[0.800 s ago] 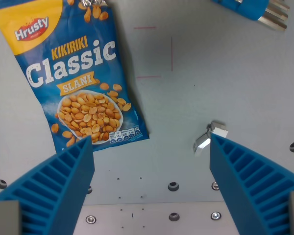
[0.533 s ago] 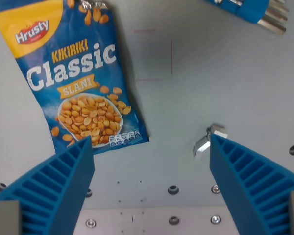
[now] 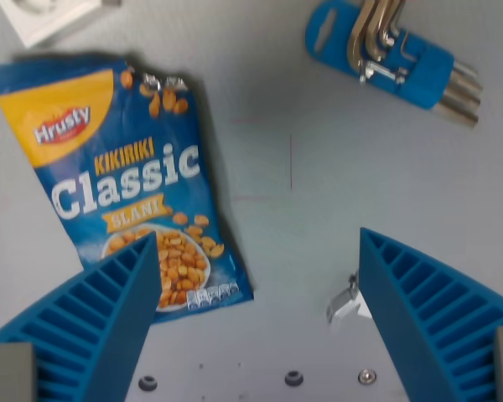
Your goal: Move in gripper positive x
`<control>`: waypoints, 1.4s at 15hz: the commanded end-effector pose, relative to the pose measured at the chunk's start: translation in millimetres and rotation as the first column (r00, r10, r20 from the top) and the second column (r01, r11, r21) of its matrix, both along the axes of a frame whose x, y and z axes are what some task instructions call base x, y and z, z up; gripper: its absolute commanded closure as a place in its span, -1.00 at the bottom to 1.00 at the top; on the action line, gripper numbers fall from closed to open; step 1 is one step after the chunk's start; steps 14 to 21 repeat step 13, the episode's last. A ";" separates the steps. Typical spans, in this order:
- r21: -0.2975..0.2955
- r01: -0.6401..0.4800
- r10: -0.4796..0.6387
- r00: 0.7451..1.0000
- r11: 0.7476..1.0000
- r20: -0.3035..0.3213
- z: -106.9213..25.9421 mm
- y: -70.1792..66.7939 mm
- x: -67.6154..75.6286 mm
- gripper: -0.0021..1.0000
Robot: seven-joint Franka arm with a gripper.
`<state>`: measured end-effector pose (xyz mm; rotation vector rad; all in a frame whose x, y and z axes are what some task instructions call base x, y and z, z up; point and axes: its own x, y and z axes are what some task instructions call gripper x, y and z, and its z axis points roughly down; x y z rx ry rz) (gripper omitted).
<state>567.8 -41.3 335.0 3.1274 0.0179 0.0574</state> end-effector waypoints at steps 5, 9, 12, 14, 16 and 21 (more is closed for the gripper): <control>0.009 0.004 -0.004 0.999 1.000 -0.039 4.3 1.2 37.0 -1.00; 0.009 0.004 -0.004 0.999 1.000 -0.039 4.2 1.3 57.0 -1.00; 0.009 0.004 -0.004 0.999 1.000 -0.039 4.2 1.4 72.0 -1.00; 0.009 0.004 -0.004 0.999 1.000 -0.039 4.2 1.5 77.0 -1.00; 0.009 0.004 -0.004 0.999 1.000 -0.039 4.2 1.5 77.0 -1.00; 0.009 0.004 -0.004 0.999 1.000 -0.039 4.2 1.5 77.0 -1.00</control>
